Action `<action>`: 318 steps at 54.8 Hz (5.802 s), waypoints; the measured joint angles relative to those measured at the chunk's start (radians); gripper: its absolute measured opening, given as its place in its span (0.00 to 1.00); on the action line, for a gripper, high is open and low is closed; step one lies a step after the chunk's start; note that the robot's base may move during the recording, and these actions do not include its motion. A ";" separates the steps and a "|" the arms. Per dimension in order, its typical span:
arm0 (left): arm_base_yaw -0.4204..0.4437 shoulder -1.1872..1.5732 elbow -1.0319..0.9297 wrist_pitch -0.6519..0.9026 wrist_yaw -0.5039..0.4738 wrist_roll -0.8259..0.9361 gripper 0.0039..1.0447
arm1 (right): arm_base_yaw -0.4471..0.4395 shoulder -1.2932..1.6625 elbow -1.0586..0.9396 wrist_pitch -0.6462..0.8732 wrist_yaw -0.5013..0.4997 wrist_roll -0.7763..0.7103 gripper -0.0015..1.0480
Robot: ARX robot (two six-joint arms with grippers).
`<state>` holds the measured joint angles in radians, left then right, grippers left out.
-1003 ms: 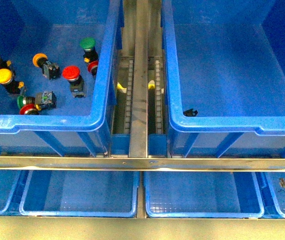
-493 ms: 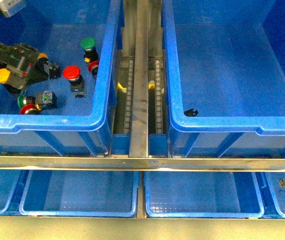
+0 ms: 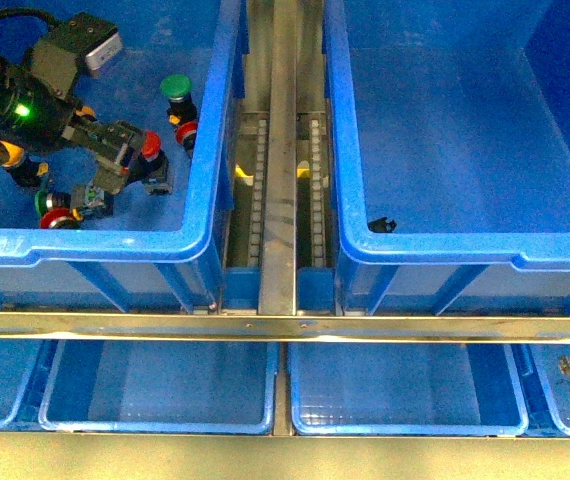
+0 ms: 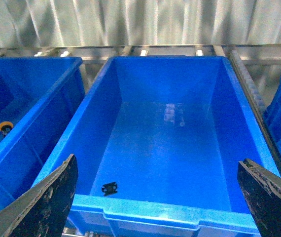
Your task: Pick red and yellow buttons and place in box
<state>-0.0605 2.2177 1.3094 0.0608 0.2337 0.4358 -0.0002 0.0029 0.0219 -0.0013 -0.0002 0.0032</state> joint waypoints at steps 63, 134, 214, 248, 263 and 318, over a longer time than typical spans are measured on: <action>-0.033 0.167 0.192 -0.016 0.030 -0.090 0.49 | 0.000 0.000 0.000 0.000 0.000 0.000 0.94; 0.038 -0.609 -0.373 0.029 0.380 -1.234 0.32 | 0.000 0.000 0.000 0.000 0.000 0.000 0.94; -0.495 -0.336 -0.046 0.135 0.217 -1.538 0.32 | 0.166 0.786 0.223 0.103 -0.159 -0.476 0.94; -0.498 -0.342 -0.052 0.137 0.222 -1.551 0.32 | 0.122 1.357 0.467 0.513 -0.123 -0.747 0.94; -0.494 -0.342 -0.052 0.137 0.227 -1.557 0.32 | 0.146 1.451 0.547 0.570 -0.095 -0.796 0.94; -0.484 -0.340 -0.048 0.124 0.209 -1.543 0.37 | 0.169 1.490 0.615 0.536 -0.105 -0.808 0.27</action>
<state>-0.5442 1.8778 1.2617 0.1844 0.4431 -1.1076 0.1692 1.4933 0.6369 0.5350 -0.1055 -0.8051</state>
